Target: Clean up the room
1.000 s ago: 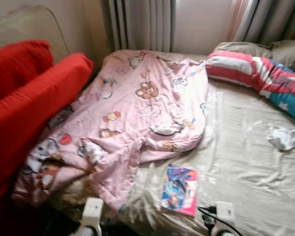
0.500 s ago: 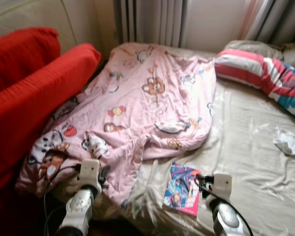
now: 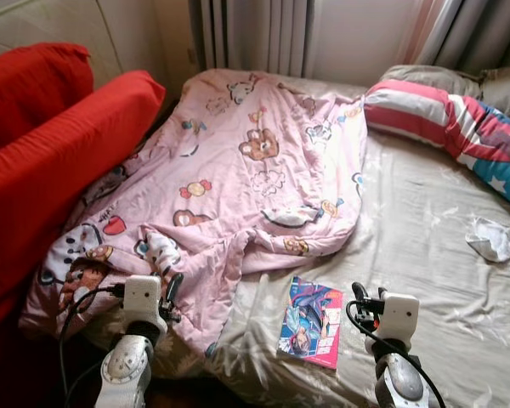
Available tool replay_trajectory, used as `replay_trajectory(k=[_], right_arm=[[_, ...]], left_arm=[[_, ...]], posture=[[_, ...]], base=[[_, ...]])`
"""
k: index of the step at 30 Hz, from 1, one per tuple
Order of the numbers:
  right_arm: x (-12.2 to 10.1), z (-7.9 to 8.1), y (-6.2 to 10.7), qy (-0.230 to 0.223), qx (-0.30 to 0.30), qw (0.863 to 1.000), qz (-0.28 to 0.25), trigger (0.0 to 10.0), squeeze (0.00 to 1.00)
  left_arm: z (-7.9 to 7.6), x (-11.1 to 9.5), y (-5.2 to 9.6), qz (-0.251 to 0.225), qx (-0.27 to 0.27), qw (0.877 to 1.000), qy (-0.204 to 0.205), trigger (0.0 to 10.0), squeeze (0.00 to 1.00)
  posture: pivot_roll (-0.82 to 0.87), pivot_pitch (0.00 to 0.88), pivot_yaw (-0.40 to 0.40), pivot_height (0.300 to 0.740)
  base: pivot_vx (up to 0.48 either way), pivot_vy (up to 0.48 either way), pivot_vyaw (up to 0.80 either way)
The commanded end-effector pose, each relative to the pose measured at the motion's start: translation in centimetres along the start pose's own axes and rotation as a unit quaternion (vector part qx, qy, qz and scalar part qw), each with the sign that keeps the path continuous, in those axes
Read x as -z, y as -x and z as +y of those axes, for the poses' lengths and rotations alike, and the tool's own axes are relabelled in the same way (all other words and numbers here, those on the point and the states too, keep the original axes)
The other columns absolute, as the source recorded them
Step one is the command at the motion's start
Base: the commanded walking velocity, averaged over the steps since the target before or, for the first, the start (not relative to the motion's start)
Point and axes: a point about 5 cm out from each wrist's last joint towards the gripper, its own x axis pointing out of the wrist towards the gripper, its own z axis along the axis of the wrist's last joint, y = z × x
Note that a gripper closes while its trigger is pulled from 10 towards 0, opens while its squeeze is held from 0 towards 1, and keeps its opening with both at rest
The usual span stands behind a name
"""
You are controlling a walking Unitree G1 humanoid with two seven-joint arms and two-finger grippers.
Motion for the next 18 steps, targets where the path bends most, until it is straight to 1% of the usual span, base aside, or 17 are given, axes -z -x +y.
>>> replay_trajectory(k=[1,2,4,15,18], right_arm=[[-0.23,0.01,0.00,-0.002,0.001,1.000,-0.006,10.0,0.00],[-0.33,0.05,-0.03,-0.003,0.000,1.000,-0.008,10.0,0.00],[-0.57,0.28,-0.37,0.001,-0.004,1.000,-0.007,10.0,0.00],[-0.67,0.16,-0.78,0.008,0.004,1.000,0.008,10.0,0.00],[-0.78,0.22,-0.94,0.009,0.004,1.000,0.009,10.0,0.00]], left_arm=[[0.18,-0.10,-0.03,0.005,-0.003,1.000,-0.003,10.0,0.00],[0.23,-0.25,-0.08,0.004,-0.004,1.000,-0.003,10.0,0.00],[0.08,-0.74,-0.65,0.004,0.002,1.000,-0.002,10.0,0.00],[0.45,-0.82,-0.66,0.009,-0.003,1.000,-0.001,10.0,0.00],[0.50,-0.79,-0.80,0.010,-0.002,1.000,0.000,10.0,0.00]], posture=[[-0.04,0.128,-0.024,0.740],[-0.04,0.128,-0.024,0.740],[-0.04,0.129,-0.023,0.740],[-0.04,0.139,-0.021,0.740],[-0.04,0.142,-0.020,0.720]], base=[[0.000,0.000,0.00],[0.000,0.000,0.00],[0.000,0.000,0.00],[0.000,0.000,0.00],[0.000,0.000,0.00]])
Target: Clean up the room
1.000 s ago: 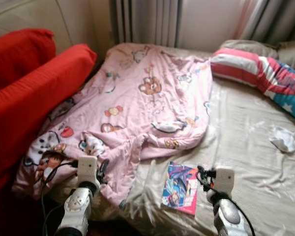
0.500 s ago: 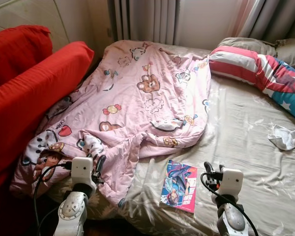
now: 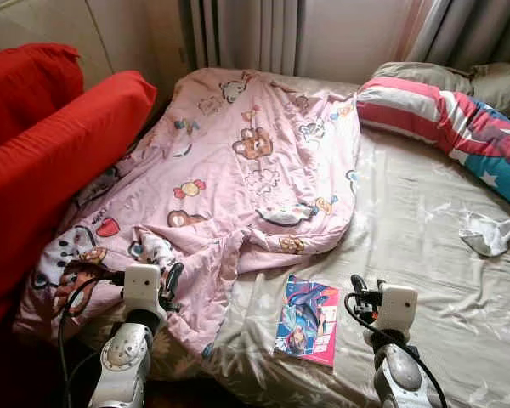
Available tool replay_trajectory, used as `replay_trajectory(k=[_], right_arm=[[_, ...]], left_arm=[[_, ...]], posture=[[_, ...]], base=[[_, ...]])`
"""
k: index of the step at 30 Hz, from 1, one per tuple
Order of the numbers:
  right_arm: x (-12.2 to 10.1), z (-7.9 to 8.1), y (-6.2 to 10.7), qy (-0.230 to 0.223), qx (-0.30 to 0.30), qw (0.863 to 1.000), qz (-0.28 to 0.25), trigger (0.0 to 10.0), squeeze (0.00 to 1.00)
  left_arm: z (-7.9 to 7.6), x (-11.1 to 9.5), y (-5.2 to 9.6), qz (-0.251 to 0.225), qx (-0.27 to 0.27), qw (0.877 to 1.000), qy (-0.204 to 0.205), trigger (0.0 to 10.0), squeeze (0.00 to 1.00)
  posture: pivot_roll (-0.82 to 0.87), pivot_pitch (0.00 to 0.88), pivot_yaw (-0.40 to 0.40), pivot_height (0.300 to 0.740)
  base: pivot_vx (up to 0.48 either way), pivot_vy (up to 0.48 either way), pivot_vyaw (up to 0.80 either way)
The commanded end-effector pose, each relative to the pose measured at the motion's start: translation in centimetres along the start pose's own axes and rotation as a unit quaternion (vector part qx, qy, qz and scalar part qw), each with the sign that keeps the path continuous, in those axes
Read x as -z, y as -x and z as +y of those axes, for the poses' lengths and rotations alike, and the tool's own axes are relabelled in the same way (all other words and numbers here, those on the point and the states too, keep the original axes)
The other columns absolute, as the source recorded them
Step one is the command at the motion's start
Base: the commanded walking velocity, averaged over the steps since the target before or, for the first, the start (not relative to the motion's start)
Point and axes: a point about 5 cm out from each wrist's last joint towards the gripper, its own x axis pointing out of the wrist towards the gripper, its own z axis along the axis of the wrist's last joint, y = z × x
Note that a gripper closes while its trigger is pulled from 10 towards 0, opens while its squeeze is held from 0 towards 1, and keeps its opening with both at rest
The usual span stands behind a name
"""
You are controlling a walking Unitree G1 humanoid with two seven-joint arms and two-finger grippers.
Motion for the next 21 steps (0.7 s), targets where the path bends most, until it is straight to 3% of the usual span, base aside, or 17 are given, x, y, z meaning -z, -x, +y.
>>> replay_trajectory(k=[1,10,21], right_arm=[[-0.22,0.02,-0.17,0.002,0.000,1.000,0.000,10.0,0.00],[-0.04,0.19,-0.15,0.003,-0.002,1.000,0.004,10.0,0.00],[0.14,0.25,-0.01,-0.005,-0.004,1.000,0.005,10.0,0.00]], left_arm=[[0.37,-0.07,-0.03,0.001,-0.003,1.000,0.000,10.0,0.00],[0.77,0.11,0.04,0.006,-0.004,1.000,-0.003,10.0,0.00],[0.25,0.21,-0.23,0.007,0.003,1.000,0.004,10.0,0.00]], posture=[[-0.04,0.143,-0.020,0.715],[-0.04,0.144,-0.020,0.658],[-0.04,0.139,-0.023,0.658]], base=[[0.000,0.000,0.00],[0.000,0.000,0.00],[0.000,0.000,0.00]])
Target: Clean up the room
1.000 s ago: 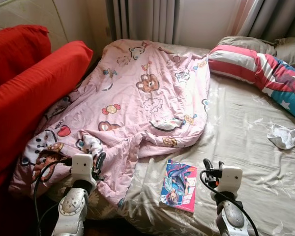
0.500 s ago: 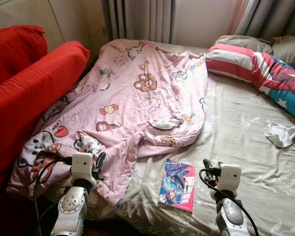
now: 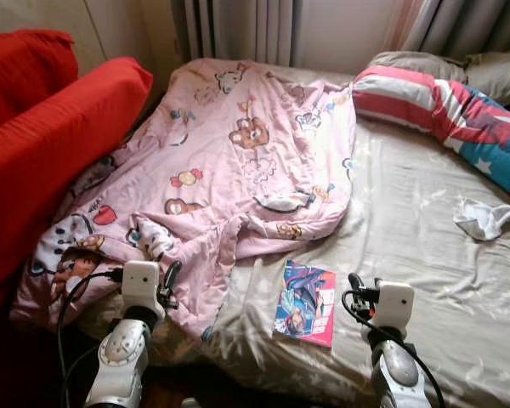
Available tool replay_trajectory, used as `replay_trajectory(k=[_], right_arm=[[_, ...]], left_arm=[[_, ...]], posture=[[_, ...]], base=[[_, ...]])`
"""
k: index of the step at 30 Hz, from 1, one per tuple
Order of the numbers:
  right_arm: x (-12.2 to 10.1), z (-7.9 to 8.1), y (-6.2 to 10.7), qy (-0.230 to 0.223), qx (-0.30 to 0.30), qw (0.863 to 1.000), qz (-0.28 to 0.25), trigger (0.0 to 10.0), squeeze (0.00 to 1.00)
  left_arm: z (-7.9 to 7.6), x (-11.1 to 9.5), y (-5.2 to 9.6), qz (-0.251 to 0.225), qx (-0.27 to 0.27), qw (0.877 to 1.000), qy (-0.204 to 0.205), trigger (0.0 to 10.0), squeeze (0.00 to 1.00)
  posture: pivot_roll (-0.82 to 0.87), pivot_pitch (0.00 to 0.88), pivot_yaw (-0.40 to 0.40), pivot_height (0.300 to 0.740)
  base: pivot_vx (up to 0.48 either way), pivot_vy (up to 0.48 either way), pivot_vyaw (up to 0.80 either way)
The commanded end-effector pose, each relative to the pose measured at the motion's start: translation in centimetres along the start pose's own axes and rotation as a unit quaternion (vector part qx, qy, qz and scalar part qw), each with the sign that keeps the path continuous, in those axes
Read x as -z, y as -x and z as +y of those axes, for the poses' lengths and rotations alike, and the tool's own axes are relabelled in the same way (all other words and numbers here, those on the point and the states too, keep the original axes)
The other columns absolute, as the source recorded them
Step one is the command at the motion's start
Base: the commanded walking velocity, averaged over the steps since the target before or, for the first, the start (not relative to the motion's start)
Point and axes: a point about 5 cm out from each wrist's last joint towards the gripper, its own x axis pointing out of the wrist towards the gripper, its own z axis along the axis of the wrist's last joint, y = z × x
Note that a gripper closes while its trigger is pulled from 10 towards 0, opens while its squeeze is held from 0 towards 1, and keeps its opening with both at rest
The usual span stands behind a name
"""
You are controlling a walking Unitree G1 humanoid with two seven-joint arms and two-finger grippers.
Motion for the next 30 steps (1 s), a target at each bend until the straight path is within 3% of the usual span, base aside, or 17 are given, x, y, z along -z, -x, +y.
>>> replay_trajectory(k=[1,7,12,30], right_arm=[[0.33,-0.09,0.18,-0.002,0.001,1.000,0.007,10.0,0.00],[0.53,0.00,0.02,0.004,-0.004,1.000,0.022,10.0,0.00],[0.57,0.14,0.10,0.005,-0.007,1.000,0.020,10.0,0.00],[1.24,0.78,0.36,0.002,-0.038,0.999,0.039,10.0,0.00]], left_arm=[[-0.03,0.54,0.12,0.010,0.000,1.000,0.008,10.0,0.00],[0.02,0.82,0.18,0.017,-0.002,1.000,0.008,10.0,0.00],[-0.01,0.86,0.17,0.018,-0.001,1.000,0.010,10.0,0.00],[-0.57,0.68,-0.18,0.018,0.018,1.000,0.018,10.0,0.00]], posture=[[-0.04,0.137,-0.024,0.658],[-0.04,0.137,-0.025,0.658],[-0.04,0.138,-0.025,0.628],[-0.03,0.139,-0.021,0.628]], base=[[0.000,0.000,0.00],[0.000,0.000,0.00],[0.000,0.000,0.00],[0.014,0.000,0.00]])
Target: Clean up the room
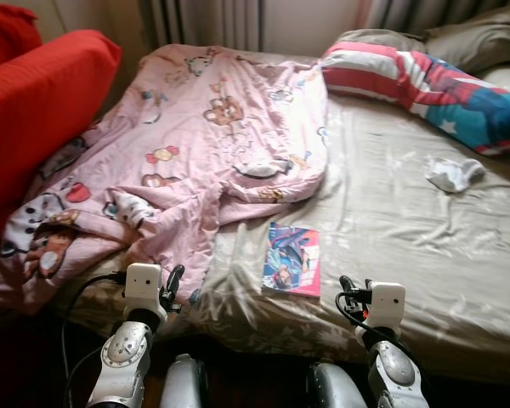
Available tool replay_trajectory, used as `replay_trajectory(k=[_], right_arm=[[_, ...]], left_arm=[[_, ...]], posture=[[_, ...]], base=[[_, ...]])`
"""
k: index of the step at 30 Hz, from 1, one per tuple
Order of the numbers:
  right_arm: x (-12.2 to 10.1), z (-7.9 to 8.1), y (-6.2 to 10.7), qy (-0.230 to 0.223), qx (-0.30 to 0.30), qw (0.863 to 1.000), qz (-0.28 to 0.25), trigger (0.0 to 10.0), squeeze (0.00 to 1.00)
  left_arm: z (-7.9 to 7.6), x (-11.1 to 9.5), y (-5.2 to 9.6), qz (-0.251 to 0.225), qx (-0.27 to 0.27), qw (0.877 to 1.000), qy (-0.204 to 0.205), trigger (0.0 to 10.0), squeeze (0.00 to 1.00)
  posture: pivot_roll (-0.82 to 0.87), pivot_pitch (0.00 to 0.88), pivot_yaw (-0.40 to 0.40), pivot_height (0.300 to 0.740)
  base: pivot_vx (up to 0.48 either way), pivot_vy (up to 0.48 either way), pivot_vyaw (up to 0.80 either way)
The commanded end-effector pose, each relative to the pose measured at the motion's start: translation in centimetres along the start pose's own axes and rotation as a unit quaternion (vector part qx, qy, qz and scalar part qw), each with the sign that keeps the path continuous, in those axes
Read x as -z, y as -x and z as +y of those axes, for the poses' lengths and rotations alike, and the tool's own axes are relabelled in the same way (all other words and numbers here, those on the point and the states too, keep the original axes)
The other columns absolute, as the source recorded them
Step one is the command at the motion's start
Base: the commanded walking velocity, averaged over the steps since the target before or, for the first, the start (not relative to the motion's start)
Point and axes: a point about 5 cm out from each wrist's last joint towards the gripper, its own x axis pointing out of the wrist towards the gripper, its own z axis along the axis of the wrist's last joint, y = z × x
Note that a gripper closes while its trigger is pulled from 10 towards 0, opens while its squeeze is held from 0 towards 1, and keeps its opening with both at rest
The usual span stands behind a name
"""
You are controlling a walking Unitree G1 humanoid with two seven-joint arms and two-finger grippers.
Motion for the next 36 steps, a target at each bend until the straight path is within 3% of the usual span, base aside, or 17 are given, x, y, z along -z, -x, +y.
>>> replay_trajectory(k=[1,9,26,29,32,36], right_arm=[[-0.1,0.5,-0.3,0.003,-0.015,1.000,0.005,10.0,0.00],[-0.1,1.0,-0.2,0.002,-0.033,0.999,0.001,10.0,0.00],[0.3,0.9,-0.1,-0.014,-0.029,0.999,0.012,10.0,0.00],[0.4,0.7,-0.2,-0.014,-0.026,0.999,0.019,10.0,0.00],[1.2,0.6,-0.2,0.010,-0.030,0.998,0.059,10.0,0.00],[1.6,0.5,-0.3,0.000,-0.033,0.996,0.083,10.0,0.00]], left_arm=[[0.3,1.2,0.9,0.025,-0.006,1.000,0.008,10.0,0.00],[0.3,1.2,0.8,0.023,-0.003,1.000,0.009,10.0,0.00],[0.0,1.0,0.6,0.022,0.003,1.000,0.009,10.0,0.00],[-0.1,1.0,0.5,0.023,0.003,1.000,0.008,10.0,0.00],[-0.2,0.8,0.3,0.020,0.005,1.000,0.008,10.0,0.00],[-0.4,0.5,0.1,0.016,0.010,1.000,0.008,10.0,0.00]], posture=[[-0.03,0.138,-0.021,0.628],[-0.03,0.140,-0.020,0.628],[-0.03,0.141,-0.017,0.628],[-0.03,0.140,-0.017,0.628],[-0.04,0.139,-0.016,0.628],[-0.03,0.139,-0.016,0.628]], base=[[0.251,0.000,0.00],[0.283,0.000,0.69],[0.318,0.000,0.00],[0.000,0.000,0.00],[0.000,0.000,0.00],[0.000,0.000,0.00]])
